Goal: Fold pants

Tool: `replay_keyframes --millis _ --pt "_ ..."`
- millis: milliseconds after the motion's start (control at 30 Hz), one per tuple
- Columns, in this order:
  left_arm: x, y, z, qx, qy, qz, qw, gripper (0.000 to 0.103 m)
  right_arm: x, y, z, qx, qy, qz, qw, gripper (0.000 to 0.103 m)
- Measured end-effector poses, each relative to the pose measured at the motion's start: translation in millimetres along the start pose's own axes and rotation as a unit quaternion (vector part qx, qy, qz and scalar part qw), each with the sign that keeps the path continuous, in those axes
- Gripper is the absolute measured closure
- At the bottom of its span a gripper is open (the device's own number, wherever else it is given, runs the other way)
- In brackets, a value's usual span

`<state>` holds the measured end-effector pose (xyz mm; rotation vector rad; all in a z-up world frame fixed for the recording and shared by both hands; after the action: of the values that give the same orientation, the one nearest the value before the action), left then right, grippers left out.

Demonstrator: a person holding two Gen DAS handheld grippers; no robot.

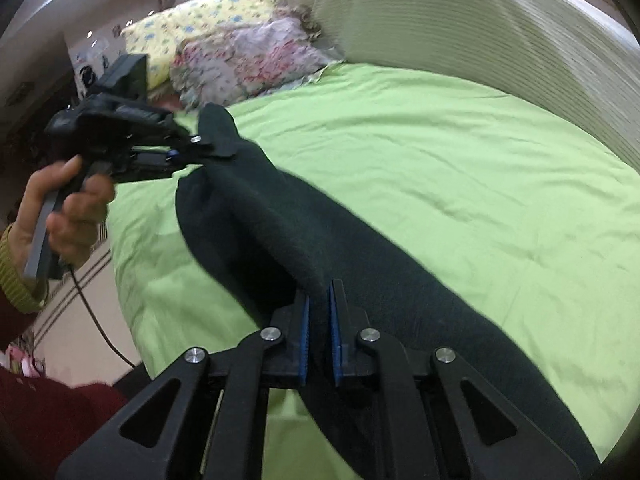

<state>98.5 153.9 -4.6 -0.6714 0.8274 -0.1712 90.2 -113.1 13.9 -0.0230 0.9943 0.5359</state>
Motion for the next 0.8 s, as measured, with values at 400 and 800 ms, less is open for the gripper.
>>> replay_keyframes --millis 400,800 --pt "4 44 -58 -0.037 -0.023 -0.027 0.9987 0.095 26 8 -30 0.0 0.049 -0.016 0.999 0.093" --pt "-17 77 -77 -0.05 -0.022 -0.037 0.9978 0.096 31 12 -44 -0.025 0.08 -0.021 0.996 0.093"
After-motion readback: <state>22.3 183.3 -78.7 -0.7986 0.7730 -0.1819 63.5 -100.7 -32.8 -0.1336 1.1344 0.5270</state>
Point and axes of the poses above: each gripper's, at about its wrist camera, not at the fingertips, and x roughly the way its jaws point, y to its left, z to its top, the point moved 1 cm from there along x, roughly the way its jaws point, and after that the axes turned 13 degrees about x, right-handed, at the moved point
